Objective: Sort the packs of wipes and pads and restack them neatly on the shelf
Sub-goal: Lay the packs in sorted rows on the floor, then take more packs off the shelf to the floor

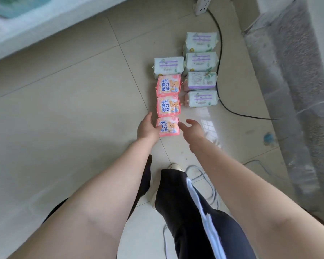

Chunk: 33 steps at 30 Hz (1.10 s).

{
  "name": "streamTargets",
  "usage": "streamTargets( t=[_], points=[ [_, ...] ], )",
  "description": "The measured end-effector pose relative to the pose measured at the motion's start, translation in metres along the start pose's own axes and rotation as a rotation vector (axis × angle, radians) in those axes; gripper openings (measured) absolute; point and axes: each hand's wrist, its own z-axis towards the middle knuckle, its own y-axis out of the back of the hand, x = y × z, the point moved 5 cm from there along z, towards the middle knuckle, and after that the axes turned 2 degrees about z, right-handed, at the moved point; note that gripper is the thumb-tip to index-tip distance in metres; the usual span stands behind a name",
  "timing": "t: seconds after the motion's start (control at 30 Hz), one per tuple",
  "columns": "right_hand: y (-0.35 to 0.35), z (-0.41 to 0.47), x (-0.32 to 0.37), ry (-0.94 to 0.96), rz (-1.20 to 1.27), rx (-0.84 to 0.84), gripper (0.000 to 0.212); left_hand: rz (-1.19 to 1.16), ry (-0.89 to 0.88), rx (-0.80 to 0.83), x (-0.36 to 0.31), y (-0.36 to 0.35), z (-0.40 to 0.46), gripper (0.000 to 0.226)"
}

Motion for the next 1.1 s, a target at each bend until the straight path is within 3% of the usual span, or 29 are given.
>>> streamTargets(
  t=[0.33,0.6,0.83,1.1],
  points=[
    [0.092,-0.267,0.112,0.464,-0.492,-0.064,0.047,0.279,-0.325,0.010,-0.133,0.156,-0.235,0.051],
    [0.092,-0.415,0.189,0.694,-0.780,-0.136,0.050,0.487,-0.500,-0.118,-0.178,0.262,-0.349,0.052],
    [0.019,-0.519,0.238,0.894,-0.921,-0.205,0.054,0.516,-0.569,-0.261,-0.142,0.383,-0.401,0.061],
    [-0.176,-0.641,0.284,1.143,-0.994,-0.129,0.052,0.477,-0.555,-0.501,-0.025,0.590,-0.447,0.048]
  ],
)
